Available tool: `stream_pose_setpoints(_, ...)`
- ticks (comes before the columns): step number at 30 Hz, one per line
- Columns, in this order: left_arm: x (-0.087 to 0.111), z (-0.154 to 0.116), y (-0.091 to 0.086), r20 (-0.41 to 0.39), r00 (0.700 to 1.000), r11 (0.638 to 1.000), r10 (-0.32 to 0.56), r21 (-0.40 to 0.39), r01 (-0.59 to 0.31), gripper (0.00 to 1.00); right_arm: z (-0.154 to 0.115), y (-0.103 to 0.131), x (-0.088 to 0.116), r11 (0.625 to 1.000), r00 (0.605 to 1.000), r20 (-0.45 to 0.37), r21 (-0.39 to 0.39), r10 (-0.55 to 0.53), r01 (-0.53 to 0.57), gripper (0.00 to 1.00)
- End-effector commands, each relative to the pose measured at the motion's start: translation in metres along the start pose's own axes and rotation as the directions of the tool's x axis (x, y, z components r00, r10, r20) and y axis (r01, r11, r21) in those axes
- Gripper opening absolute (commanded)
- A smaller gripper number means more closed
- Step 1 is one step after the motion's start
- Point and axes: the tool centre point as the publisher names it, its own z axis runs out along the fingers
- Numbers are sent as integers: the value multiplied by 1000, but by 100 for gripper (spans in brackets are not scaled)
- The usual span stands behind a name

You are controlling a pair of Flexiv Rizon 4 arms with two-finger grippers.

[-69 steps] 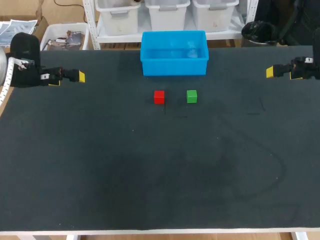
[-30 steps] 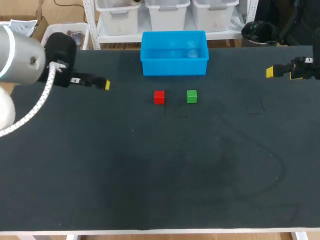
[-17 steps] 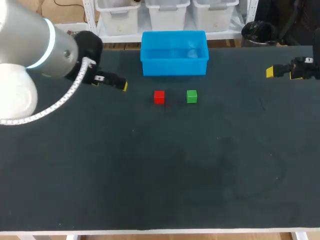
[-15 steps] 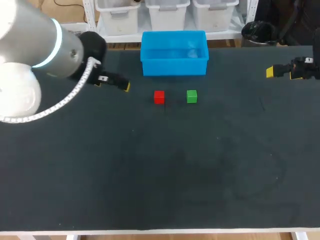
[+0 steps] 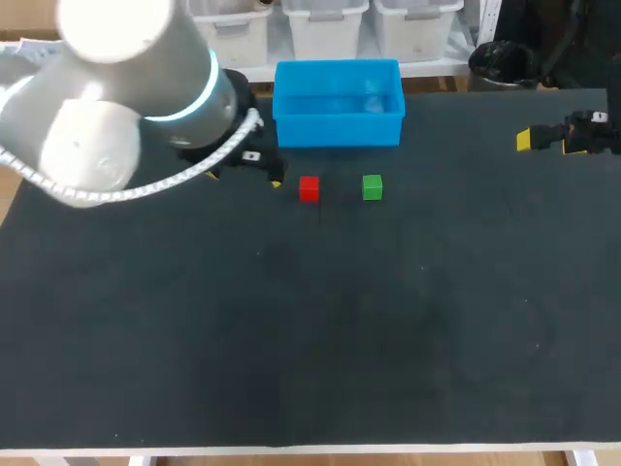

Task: Use the left arm to pick the red cube and place it into the blue plastic box first, then use the right arm to grasp the green cube and put it into the same blue plastic box after the first action is fully finished.

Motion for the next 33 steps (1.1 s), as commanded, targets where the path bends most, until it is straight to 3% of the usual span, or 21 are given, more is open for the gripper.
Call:
stream_pose_setpoints(1,-8,8,-9,-30,999,998,-18,-68,16,100,0,0,0,1000,1000,0,0,0,0,100)
stream_pose_setpoints(24,-8,8,-9,-30,999,998,-18,-68,16,100,0,0,0,1000,1000,0,0,0,0,100)
stream_pose_setpoints(28,-13,31,-28,-38,992,992,-119,-55,117,100,0,0,0,1000,1000,0,0,0,0,100)
stream_pose_setpoints(33,-20,44,-35,-33,988,986,-153,-79,150,100,0,0,0,1000,1000,0,0,0,0,100)
